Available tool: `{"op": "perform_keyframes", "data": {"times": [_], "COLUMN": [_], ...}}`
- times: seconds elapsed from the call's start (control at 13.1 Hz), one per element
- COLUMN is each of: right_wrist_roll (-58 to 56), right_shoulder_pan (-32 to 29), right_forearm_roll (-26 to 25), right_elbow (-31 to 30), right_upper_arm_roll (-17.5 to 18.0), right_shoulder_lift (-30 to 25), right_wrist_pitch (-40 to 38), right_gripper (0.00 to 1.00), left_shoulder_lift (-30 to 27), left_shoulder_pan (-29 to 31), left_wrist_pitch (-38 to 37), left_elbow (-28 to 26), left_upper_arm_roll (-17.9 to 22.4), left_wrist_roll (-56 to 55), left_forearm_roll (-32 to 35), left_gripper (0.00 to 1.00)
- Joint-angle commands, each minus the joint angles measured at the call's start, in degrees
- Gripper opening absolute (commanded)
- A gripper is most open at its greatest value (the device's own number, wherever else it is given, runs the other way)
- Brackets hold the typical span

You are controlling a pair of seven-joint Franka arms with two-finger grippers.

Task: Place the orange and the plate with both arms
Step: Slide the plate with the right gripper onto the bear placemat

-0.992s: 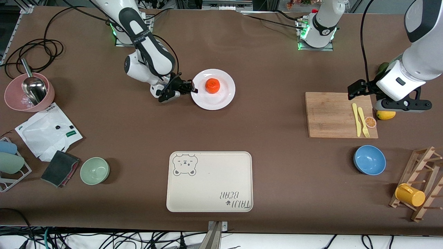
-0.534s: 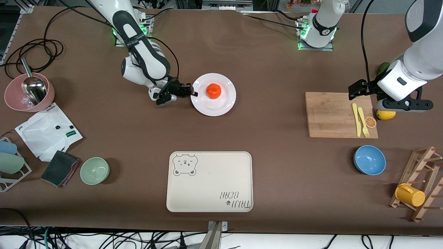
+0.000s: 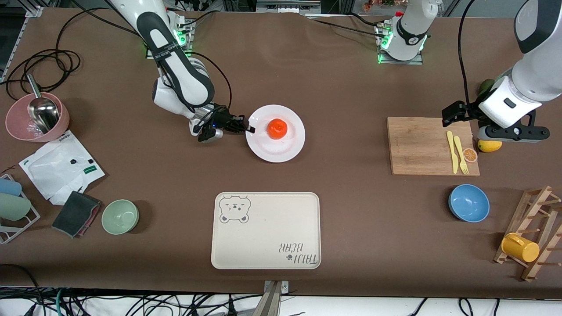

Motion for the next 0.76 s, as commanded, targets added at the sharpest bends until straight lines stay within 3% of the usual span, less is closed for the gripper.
{"op": "perform_keyframes", "data": {"times": [0.0,0.31,0.69], "right_wrist_roll": [0.43,0.52,0.52], "right_shoulder_pan": [-0.84,-5.4,-9.27], "right_forearm_roll": [0.96,0.52,-0.27], "right_elbow": [3.28,11.43,27.16], "right_upper_arm_roll": [-0.19,-0.19,-0.28], "right_shoulder_lift": [1.02,3.9,14.53], "right_wrist_pitch": [-0.61,-1.93,-2.11], "right_gripper": [0.0,0.0,0.0], "left_shoulder_lift": [0.95,0.95,0.87], "left_shoulder_pan": [-0.01,-0.01,0.08], "left_wrist_pitch": [-1.13,-1.13,-1.13], "left_elbow": [1.99,1.99,1.99], "left_upper_arm_roll": [0.19,0.19,0.19], "left_wrist_roll": [-0.1,-0.11,-0.02], "left_forearm_roll": [-1.04,-1.04,-1.04], "left_gripper": [1.0,1.0,1.0]}}
